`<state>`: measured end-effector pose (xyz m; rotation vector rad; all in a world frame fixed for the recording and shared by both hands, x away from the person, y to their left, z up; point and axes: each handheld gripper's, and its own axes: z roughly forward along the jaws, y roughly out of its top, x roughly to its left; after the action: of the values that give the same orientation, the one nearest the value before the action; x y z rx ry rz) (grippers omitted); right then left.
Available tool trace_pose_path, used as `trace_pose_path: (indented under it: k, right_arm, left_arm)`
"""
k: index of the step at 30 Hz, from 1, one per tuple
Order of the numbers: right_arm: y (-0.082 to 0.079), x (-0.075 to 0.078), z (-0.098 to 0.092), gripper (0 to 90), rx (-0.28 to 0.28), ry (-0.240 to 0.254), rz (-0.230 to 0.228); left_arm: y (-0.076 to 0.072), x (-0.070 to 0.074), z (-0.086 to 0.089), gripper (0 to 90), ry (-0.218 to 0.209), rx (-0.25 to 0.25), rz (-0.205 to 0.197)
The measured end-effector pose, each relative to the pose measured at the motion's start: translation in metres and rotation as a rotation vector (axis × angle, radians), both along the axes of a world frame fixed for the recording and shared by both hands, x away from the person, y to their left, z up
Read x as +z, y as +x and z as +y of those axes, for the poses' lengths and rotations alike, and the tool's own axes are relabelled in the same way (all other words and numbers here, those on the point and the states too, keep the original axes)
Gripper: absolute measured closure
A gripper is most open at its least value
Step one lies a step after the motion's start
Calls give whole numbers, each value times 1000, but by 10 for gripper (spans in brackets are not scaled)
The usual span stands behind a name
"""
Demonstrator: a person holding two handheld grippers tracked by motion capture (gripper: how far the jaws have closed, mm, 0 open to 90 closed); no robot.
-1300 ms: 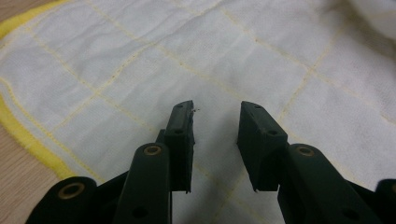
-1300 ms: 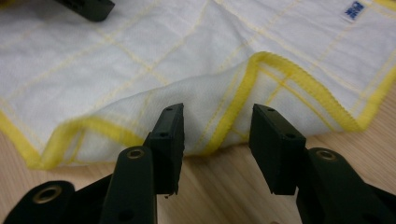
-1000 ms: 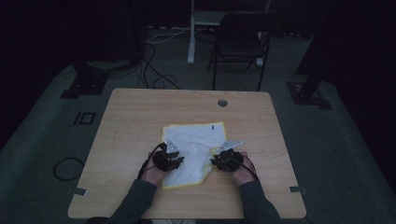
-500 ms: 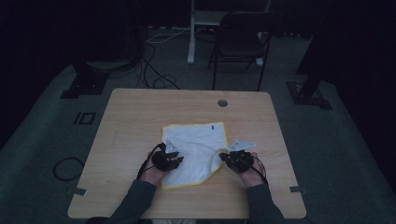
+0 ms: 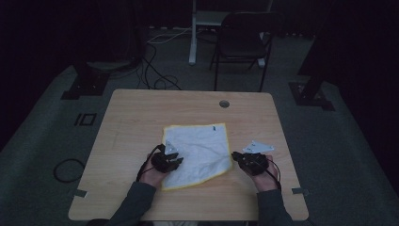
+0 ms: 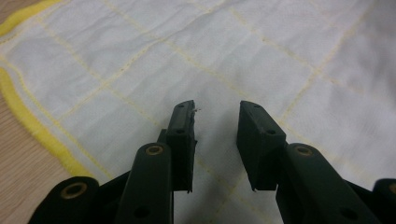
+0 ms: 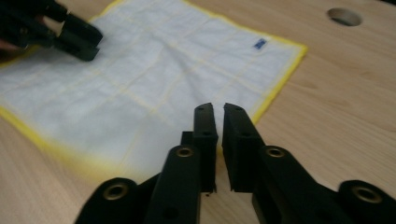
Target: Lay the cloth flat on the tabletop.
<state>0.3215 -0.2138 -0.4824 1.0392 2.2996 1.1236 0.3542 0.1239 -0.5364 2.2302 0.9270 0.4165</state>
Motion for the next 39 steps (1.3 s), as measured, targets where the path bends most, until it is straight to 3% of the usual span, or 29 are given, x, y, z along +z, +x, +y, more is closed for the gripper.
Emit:
trace_pose_path:
  k: [3,11,16,17,25,29,34,39]
  right_arm:
    - [0,2,-4,824,-14,17,-7]
    - [6,-7,4,728,-29,-15,3]
    - [18,-25,16,646,-27,-21,15]
    - [25,-36,23,629,-33,-43,24]
    - [39,-58,38,619,-49,-59,59]
    - [36,-60,37,620,-47,-54,71]
    - [29,-62,34,620,-43,-26,79]
    - [19,-61,36,621,-34,-35,79]
  left_arm:
    - [0,0,2,673,-2,1,-1]
    - [-1,-2,4,668,-19,7,-8]
    - [-5,-2,8,649,-18,15,-12]
    - [-7,-1,11,646,-23,22,-10]
    - [-13,-1,24,646,-26,47,2]
    - [-18,0,22,651,7,49,-16]
    - [-22,-1,27,653,-13,54,-3]
    - [-28,-1,31,653,-21,60,0]
